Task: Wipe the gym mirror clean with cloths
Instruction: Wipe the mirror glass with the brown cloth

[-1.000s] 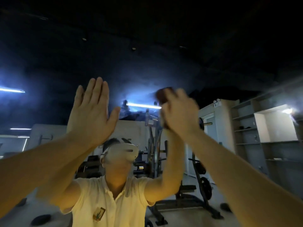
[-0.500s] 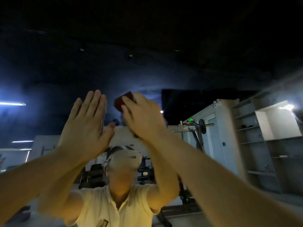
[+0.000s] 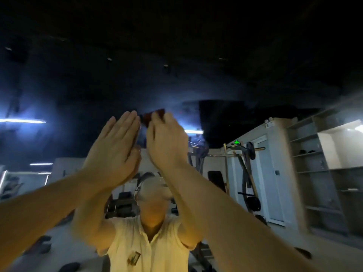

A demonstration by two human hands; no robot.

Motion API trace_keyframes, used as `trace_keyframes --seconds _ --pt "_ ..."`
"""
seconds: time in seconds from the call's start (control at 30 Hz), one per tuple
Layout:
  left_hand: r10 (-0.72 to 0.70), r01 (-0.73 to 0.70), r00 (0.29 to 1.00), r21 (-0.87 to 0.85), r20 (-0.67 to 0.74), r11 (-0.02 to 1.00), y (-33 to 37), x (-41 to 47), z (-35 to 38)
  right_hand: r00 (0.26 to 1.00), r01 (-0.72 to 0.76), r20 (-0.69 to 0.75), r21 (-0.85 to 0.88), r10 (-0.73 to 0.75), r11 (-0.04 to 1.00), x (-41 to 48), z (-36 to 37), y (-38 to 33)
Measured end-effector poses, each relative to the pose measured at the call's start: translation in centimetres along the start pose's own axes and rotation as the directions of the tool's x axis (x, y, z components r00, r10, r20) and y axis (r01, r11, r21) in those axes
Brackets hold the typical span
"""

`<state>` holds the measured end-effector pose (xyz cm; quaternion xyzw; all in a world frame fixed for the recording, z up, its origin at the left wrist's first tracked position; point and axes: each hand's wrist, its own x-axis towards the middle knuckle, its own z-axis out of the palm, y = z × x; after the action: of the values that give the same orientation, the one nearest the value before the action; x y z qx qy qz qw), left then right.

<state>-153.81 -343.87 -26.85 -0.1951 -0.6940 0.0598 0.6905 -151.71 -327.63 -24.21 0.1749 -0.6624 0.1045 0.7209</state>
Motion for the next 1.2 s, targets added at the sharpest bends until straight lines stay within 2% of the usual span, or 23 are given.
trace_keyframes --seconds 0.07,0.1,0.13,0.17,0.23,0.3,0.33,0.4,0.5,0.57,0.6,0.67,0.7,0.73,0.8,0.83,0.87,0.93,1.0,1.03,1.1,1.17,1.2 --pt "-0.039 0.040 0.999 0.011 -0.033 0.999 -1.4 -0.9 -0.9 0.938 0.320 0.143 0.001 -0.317 0.947 -2.2 -1.4 1.3" --pt "-0.068 0.069 0.997 0.024 -0.039 0.997 -2.2 -1.3 -1.3 0.892 0.427 0.187 -0.048 -0.411 0.903 -2.4 -2.4 3.4" --pt "-0.093 0.095 0.995 0.040 -0.037 0.995 -2.8 -1.5 -1.6 0.884 0.446 0.222 -0.132 -0.412 0.885 -2.2 -3.3 5.9" --pt "-0.119 0.120 0.992 0.060 -0.031 0.991 -3.5 -1.7 -1.7 0.921 0.368 0.222 -0.233 -0.319 0.900 -1.6 -4.2 8.5" --pt "-0.150 0.149 0.989 0.094 0.002 0.984 -4.4 -2.3 -1.5 0.998 0.056 0.039 -0.356 -0.045 0.933 0.6 -5.8 13.1" --pt "-0.138 0.133 0.990 0.116 0.031 0.984 -4.7 -3.3 -0.9 0.968 -0.240 -0.144 -0.312 0.204 0.919 2.9 -5.8 14.0" --pt "-0.126 0.121 0.992 0.123 0.031 0.985 -4.8 -3.7 -0.6 0.940 -0.326 -0.192 -0.270 0.281 0.906 3.8 -4.9 12.4" --pt "-0.117 0.113 0.993 0.123 0.026 0.986 -4.9 -4.0 -0.2 0.926 -0.358 -0.204 -0.205 0.318 0.911 4.3 -2.4 7.2" --pt "-0.083 0.081 0.996 0.063 0.029 0.995 -5.5 -4.1 -0.2 0.979 -0.176 -0.119 -0.083 0.165 0.981 1.4 1.1 -1.1" --pt "-0.041 0.041 0.999 0.015 0.030 0.999 -6.5 -4.4 -0.9 0.998 0.055 0.013 0.005 -0.055 0.998 -1.8 1.3 -4.3" --pt "-0.043 0.043 0.999 0.014 0.021 0.999 -7.1 -4.8 -1.3 0.970 0.221 0.093 0.042 -0.224 0.974 -3.6 1.0 -4.6" --pt "-0.108 0.107 0.994 0.044 0.009 0.993 -8.0 -5.5 -2.0 0.803 0.557 0.229 0.037 -0.550 0.830 -5.5 0.0 -2.2" --pt "-0.140 0.139 0.990 0.055 0.016 0.989 -8.3 -5.8 -2.2 0.726 0.659 0.265 -0.006 -0.634 0.752 -5.2 -0.7 -0.3" --pt "-0.162 0.160 0.987 0.061 0.024 0.985 -8.3 -6.0 -2.1 0.713 0.682 0.278 -0.065 -0.643 0.728 -4.0 -1.2 1.5" --pt "-0.171 0.169 0.985 0.073 0.024 0.983 -8.4 -6.5 -1.7 0.862 0.498 0.231 -0.215 -0.452 0.840 0.2 -1.8 3.9" --pt "-0.166 0.164 0.986 0.082 0.026 0.983 -8.4 -6.6 -1.6 0.947 0.318 0.137 -0.288 -0.290 0.903 2.7 -1.9 4.4" --pt "-0.163 0.160 0.986 0.094 0.028 0.983 -8.4 -6.6 -1.4 0.992 0.128 0.030 -0.334 -0.125 0.934 4.9 -1.6 4.4" --pt "-0.164 0.161 0.986 0.106 0.020 0.981 -8.3 -6.8 -1.3 0.986 -0.161 -0.099 -0.327 0.135 0.931 7.3 0.0 2.0" --pt "-0.156 0.155 0.988 0.075 0.008 0.985 -8.2 -7.1 -1.2 0.970 -0.234 -0.125 -0.234 0.209 0.944 5.9 1.9 -2.5" --pt "-0.141 0.141 0.990 0.045 0.001 0.989 -8.4 -7.2 -1.3 0.982 -0.172 -0.108 -0.177 0.155 0.969 3.9 2.8 -4.7" --pt "-0.088 0.088 0.996 -0.020 -0.002 0.996 -9.4 -7.7 -1.8 0.998 0.067 0.008 -0.072 -0.067 0.995 -1.5 3.1 -8.0" --pt "-0.021 0.021 1.000 -0.032 0.010 0.999 -10.5 -8.5 -2.3 0.927 0.332 0.162 0.064 -0.338 0.941 -6.1 2.2 -8.3" --pt "-0.010 0.010 1.000 -0.017 0.015 1.000 -10.8 -8.8 -2.4 0.844 0.476 0.222 0.106 -0.488 0.873 -7.0 1.6 -7.4"
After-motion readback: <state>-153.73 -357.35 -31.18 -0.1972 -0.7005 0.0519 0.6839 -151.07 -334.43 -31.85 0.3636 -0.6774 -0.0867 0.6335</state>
